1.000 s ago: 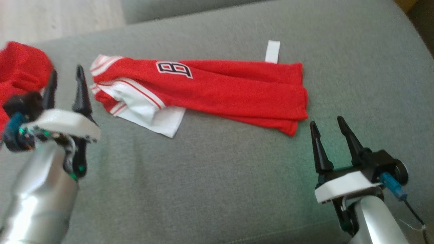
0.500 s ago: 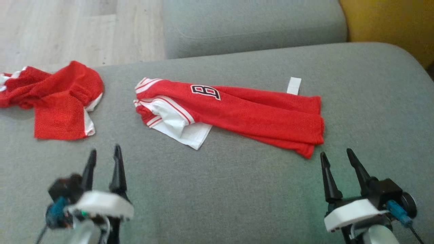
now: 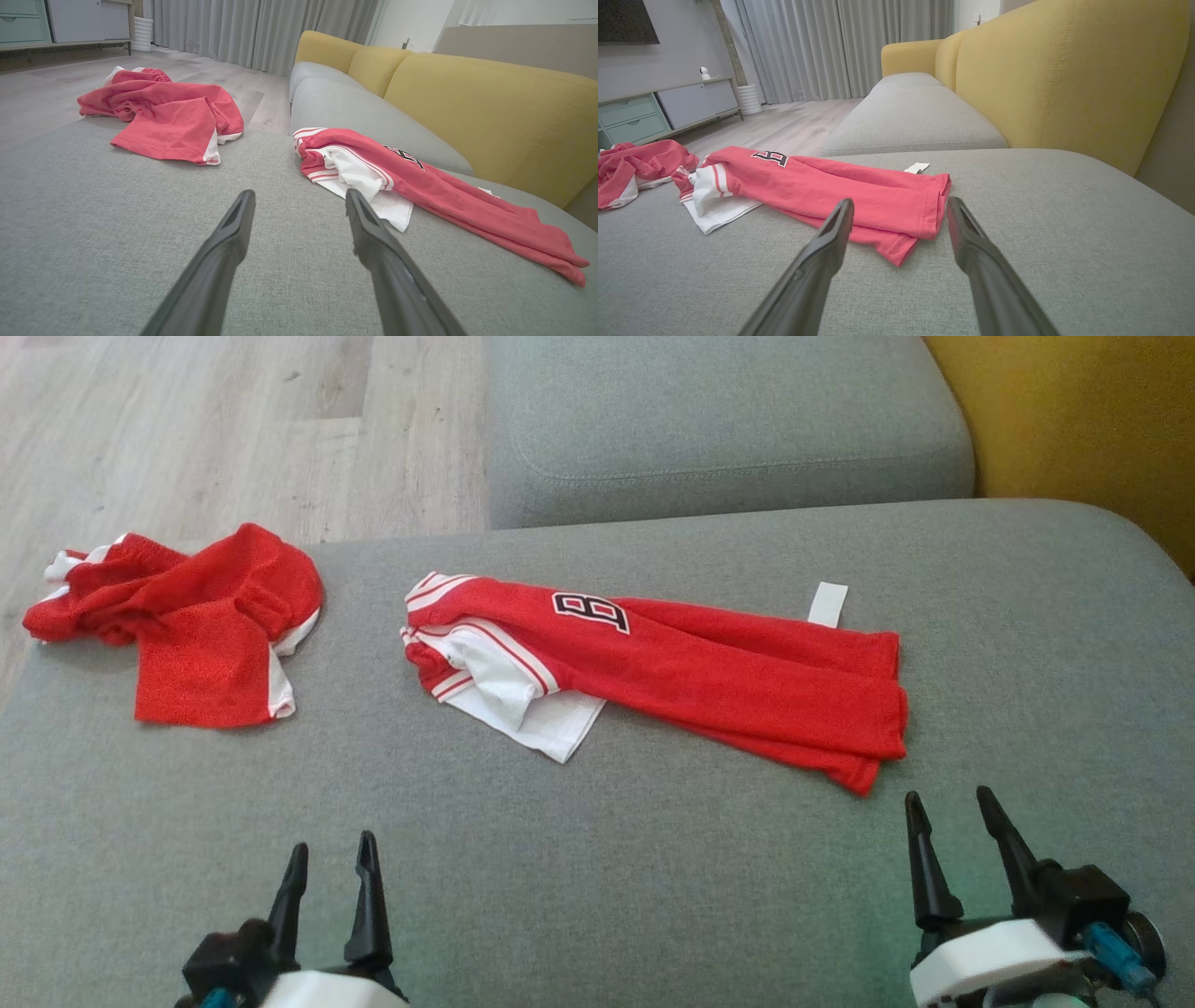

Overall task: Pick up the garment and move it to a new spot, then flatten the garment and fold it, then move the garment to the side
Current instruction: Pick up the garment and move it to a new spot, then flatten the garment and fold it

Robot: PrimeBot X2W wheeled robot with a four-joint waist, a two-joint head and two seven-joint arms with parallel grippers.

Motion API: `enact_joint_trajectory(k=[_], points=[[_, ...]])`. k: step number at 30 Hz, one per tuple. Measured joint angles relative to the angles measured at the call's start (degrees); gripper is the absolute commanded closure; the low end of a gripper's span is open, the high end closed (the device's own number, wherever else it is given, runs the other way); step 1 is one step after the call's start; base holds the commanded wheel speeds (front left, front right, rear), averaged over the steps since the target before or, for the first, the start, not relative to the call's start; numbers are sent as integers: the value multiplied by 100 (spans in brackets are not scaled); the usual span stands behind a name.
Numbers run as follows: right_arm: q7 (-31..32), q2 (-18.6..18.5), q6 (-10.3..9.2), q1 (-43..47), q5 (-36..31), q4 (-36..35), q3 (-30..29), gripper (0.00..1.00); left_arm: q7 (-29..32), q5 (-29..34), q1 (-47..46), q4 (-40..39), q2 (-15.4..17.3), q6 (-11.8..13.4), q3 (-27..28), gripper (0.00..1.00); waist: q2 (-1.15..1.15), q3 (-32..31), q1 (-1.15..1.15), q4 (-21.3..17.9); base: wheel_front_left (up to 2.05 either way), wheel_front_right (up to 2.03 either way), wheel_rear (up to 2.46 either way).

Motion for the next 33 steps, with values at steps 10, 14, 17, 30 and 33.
enact_joint_trajectory(k=[10, 14, 17, 30, 33], points=[[0, 2, 0, -3, 34, 115, 69, 0, 0, 153, 23, 177, -98, -111, 100, 0, 0, -27, 0, 48, 0, 0, 0], [0, 2, 0, -5, 65, 138, 87, 0, 0, 168, 23, 218, -127, -114, 120, 0, 0, -28, 0, 59, 0, 0, 0], [0, 2, 0, -8, 65, 142, 93, 0, 0, 190, 23, 244, -155, -116, 126, 0, 0, -27, 0, 65, 0, 0, 0], [0, 2, 0, -23, 63, 127, 151, 0, 26, 342, 9, 291, -167, -216, 86, 0, 0, 102, 0, 4, 0, 0, 0], [0, 2, 0, -52, 20, 118, 211, 0, 127, 443, -158, 319, -165, -230, -54, 0, 0, 209, 0, -84, 0, 0, 0]])
